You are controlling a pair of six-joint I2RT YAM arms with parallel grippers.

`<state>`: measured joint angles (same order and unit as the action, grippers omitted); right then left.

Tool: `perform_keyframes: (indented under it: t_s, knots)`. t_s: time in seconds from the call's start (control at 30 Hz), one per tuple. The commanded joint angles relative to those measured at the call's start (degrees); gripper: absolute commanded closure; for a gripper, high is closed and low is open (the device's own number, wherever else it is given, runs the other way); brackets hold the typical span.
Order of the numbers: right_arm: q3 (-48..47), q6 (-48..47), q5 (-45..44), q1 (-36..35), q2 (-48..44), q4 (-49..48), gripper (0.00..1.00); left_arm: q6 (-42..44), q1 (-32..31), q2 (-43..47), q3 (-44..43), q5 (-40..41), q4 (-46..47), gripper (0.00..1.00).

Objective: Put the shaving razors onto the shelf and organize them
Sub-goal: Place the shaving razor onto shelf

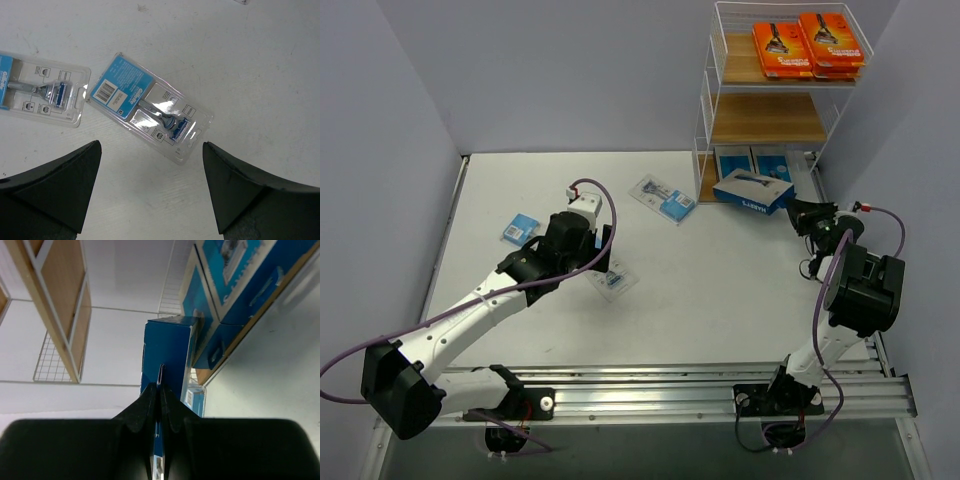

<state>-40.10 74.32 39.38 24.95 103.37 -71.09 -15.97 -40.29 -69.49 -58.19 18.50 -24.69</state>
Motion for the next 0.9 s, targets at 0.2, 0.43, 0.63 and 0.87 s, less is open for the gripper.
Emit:
perform_keyframes:
  t_s: [0.2,0.43,0.63,0.87]
  knots:
    - [1.51,-2.78,-12.82,-0.69,-4.32,3.41,1.00,-0.12,0.39,0.15,-1.66,-1.19,1.22,0.09]
    - [3.36,-1.82,-24.42,-3.06,-6.69,5.69,1.00,-0.12,0.39,0.41,-1.66,-1.19,1.22,0.09]
    - [3.27,0.72,-36.36,-7.98,-6.96,8.15,1.00,-0.12,0.39,0.50,-1.66,-1.19,1.22,0.09]
    - [0.64,4.42,-51.65,-15.19,-6.96,13.16,1.00,-0.12,0.39,0.32,-1.66,-0.92,1.22,0.09]
